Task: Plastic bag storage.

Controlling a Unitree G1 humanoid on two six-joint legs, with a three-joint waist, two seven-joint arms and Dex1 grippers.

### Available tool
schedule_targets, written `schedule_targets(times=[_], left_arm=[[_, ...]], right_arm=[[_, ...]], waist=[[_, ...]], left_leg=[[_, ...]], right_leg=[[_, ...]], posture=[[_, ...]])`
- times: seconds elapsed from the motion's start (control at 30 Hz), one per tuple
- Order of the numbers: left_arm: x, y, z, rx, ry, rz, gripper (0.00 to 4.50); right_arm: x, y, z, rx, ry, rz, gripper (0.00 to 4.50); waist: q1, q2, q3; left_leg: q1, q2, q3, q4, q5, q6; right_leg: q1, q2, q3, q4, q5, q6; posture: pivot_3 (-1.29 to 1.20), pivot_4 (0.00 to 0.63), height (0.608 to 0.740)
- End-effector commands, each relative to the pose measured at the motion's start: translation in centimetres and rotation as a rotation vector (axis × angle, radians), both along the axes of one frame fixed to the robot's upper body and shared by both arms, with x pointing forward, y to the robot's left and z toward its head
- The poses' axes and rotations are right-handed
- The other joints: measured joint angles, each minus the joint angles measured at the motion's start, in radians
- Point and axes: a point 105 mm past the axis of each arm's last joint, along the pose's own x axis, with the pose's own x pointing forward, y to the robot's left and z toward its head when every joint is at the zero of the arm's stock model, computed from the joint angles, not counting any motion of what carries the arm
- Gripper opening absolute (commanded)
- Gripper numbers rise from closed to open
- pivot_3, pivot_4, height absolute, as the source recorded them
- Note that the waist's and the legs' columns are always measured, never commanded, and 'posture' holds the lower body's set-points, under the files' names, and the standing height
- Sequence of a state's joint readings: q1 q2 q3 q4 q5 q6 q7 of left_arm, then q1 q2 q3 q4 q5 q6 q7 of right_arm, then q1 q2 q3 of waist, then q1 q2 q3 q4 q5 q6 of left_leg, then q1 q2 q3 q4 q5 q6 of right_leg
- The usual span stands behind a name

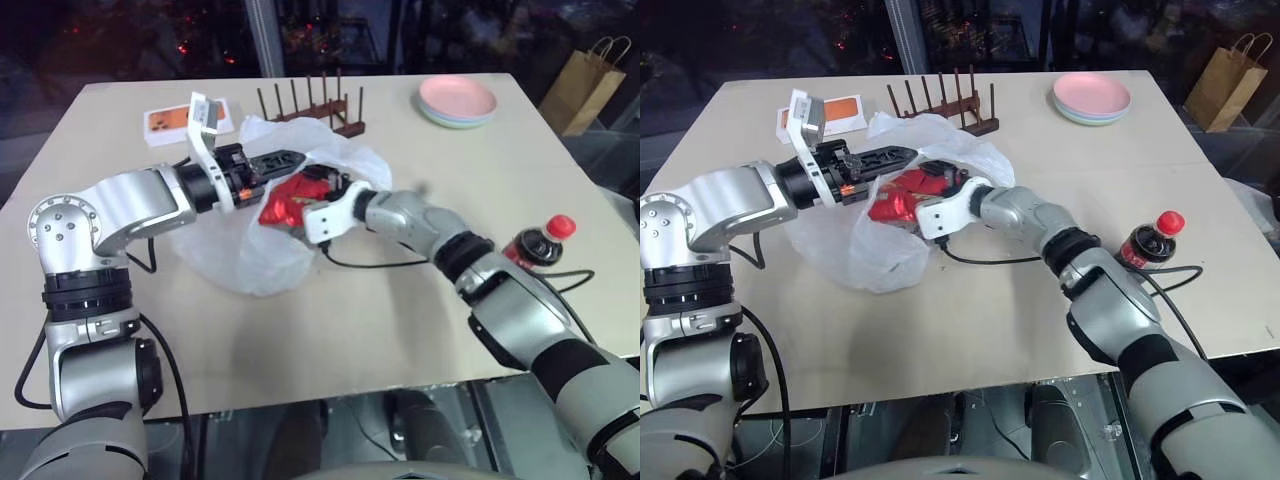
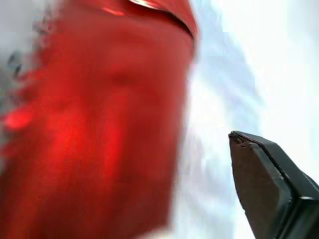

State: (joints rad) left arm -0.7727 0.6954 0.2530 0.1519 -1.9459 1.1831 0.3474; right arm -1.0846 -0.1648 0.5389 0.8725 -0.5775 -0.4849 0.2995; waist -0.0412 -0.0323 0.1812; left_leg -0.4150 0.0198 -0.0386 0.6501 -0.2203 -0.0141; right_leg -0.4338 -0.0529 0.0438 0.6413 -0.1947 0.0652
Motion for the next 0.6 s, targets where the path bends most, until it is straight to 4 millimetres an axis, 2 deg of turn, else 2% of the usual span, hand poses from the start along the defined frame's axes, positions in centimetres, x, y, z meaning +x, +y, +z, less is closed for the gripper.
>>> schedule_targets(times=[0.03, 0.1, 0.2, 0.3, 0.4, 0.47, 0.6], left_arm=[[0.9, -0.9, 0.9, -0.048, -0.022, 0.013, 0.0], [1.3, -1.4, 1.0, -0.057, -0.023, 0.014, 0.0], [2.0, -1.8, 1.0, -0.082, -0.018, 0.009, 0.0], [2.2, -2.7, 0.8, -0.076, -0.019, -0.02, 0.0], [2.6, -2.6, 0.6, -0.08, -0.012, -0.019, 0.0], [2.7, -2.5, 0.4, -0.077, -0.008, -0.017, 0.0], [2.6, -2.2, 0.7, -0.074, -0.019, -0.015, 0.0]], right_arm=[[-0.8, -2.3, 3.0, 0.178, 0.147, -0.026, 3.98], [-1.7, -3.8, 3.7, 0.203, 0.152, -0.056, 4.47], [-3.2, -4.9, 3.9, 0.198, 0.159, -0.086, 4.47], [-4.9, -6.8, 4.1, 0.3, 0.28, -0.133, 4.47], [-6.9, -8.6, 3.6, 0.358, 0.385, -0.19, 4.47], [-7.1, -8.1, 3.0, 0.383, 0.423, -0.212, 4.47], [-6.3, -5.1, 1.6, 0.426, 0.517, -0.198, 4.47]], waist=[[0.002, 0.0, 0.0], [0.006, 0.0, 0.0], [0.004, 0.0, 0.0], [0.001, 0.001, 0.0], [0.007, 0.001, 0.0], [0.005, 0.001, 0.0], [-0.001, 0.001, 0.0]], left_leg=[[0.0, 0.0, 0.0, 0.0, 0.0, 0.0], [-0.001, 0.0, -0.001, 0.0, 0.0, 0.0], [0.0, 0.0, 0.0, 0.001, -0.001, 0.001], [0.002, 0.001, 0.0, 0.001, -0.001, 0.002], [0.001, 0.001, 0.0, 0.001, -0.001, 0.001], [0.001, 0.001, 0.002, 0.002, -0.001, 0.002], [0.002, 0.002, 0.001, 0.002, 0.0, 0.001]], right_leg=[[0.0, 0.0, 0.0, 0.0, 0.0, 0.0], [0.0, 0.0, -0.001, 0.0, 0.0, 0.0], [0.0, 0.0, 0.0, 0.001, 0.0, 0.0], [0.0, 0.002, 0.0, 0.001, 0.0, 0.0], [0.001, 0.002, -0.001, 0.001, 0.0, 0.0], [0.001, 0.002, 0.001, 0.0, 0.0, 0.0], [0.001, 0.004, 0.001, 0.001, 0.0, 0.0]], posture=[[0.0, 0.15, 0.74], [0.0, 0.15, 0.74], [0.0, 0.15, 0.74], [0.0, 0.15, 0.74], [0.0, 0.15, 0.74], [0.0, 0.15, 0.74], [0.0, 0.15, 0.74]])
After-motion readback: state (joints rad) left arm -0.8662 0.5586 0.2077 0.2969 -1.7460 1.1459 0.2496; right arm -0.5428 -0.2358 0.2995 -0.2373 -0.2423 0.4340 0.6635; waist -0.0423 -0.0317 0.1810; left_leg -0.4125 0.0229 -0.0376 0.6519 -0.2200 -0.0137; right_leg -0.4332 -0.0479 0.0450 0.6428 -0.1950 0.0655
